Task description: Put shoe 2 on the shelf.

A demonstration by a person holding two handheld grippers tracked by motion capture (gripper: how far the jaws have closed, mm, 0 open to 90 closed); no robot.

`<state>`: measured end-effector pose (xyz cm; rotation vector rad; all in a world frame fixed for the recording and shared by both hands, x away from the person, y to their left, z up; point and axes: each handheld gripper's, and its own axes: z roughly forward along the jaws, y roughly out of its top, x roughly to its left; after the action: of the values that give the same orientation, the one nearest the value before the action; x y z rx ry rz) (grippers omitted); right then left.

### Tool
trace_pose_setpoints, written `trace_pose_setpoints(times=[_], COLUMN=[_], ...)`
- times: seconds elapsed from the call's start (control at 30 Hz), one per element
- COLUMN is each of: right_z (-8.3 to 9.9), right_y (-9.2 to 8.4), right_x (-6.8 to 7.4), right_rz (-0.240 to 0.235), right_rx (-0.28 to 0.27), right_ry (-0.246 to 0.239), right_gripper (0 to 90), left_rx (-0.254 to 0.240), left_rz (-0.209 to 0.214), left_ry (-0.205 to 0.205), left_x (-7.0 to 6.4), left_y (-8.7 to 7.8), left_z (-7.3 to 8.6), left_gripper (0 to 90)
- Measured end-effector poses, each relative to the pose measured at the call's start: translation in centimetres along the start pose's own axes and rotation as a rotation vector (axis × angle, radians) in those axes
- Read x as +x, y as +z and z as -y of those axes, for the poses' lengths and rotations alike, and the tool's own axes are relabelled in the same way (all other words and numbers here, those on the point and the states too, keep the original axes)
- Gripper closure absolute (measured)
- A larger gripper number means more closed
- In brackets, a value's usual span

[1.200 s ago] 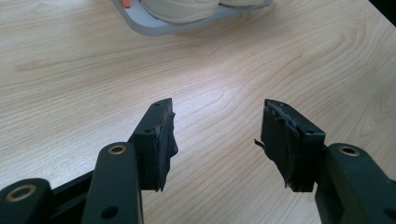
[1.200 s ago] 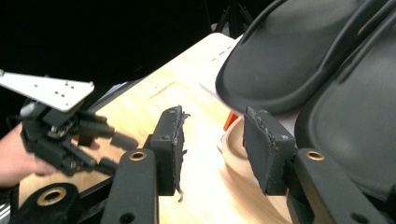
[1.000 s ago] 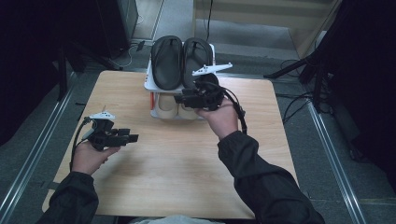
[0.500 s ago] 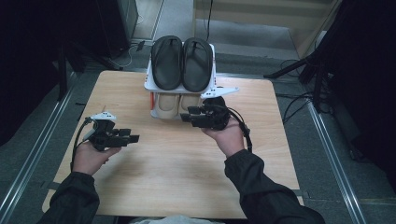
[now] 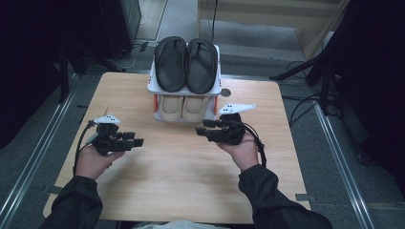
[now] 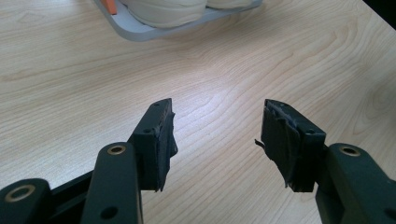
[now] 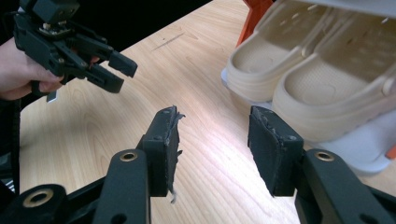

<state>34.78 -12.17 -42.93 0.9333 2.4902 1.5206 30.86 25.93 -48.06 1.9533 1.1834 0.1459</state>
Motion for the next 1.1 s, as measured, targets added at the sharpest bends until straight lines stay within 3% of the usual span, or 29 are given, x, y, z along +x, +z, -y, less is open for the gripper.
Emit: trace_pose_setpoints(times=[0.1,0.23,0.33,0.4,0.73,1.1], right_z=[1.2,2.8,4.3,4.5,6.3,6.5], right_y=[-0.5,-1.1,-1.6,-1.7,-1.7,-1.6], right_x=[-0.4,-1.0,-1.6,-1.6,-0.9,-1.2], right_rz=[-0.021,-0.011,0.0,0.002,0.052,0.048], right_rx=[-0.011,-0.005,-0.004,0.001,0.014,0.005], right_ry=[0.013,0.011,0.04,0.048,-0.031,-0.004], right_gripper=[53.4,53.4,53.3,53.2,51.7,50.3], left_rx=[-0.001,-0.001,-0.003,-0.001,-0.017,-0.008], left_rz=[-0.001,-0.002,0.001,0.001,0.022,0.021], left_ry=[0.001,-0.006,-0.001,0.0,0.006,0.017], left_x=[0.0,-0.1,-0.2,-0.3,-1.1,-1.2], left_y=[0.0,0.0,0.1,0.1,-0.2,0.1], left_z=[0.1,0.1,0.1,0.1,0.2,0.3], left_gripper=[44.1,44.0,43.9,43.8,40.7,40.1])
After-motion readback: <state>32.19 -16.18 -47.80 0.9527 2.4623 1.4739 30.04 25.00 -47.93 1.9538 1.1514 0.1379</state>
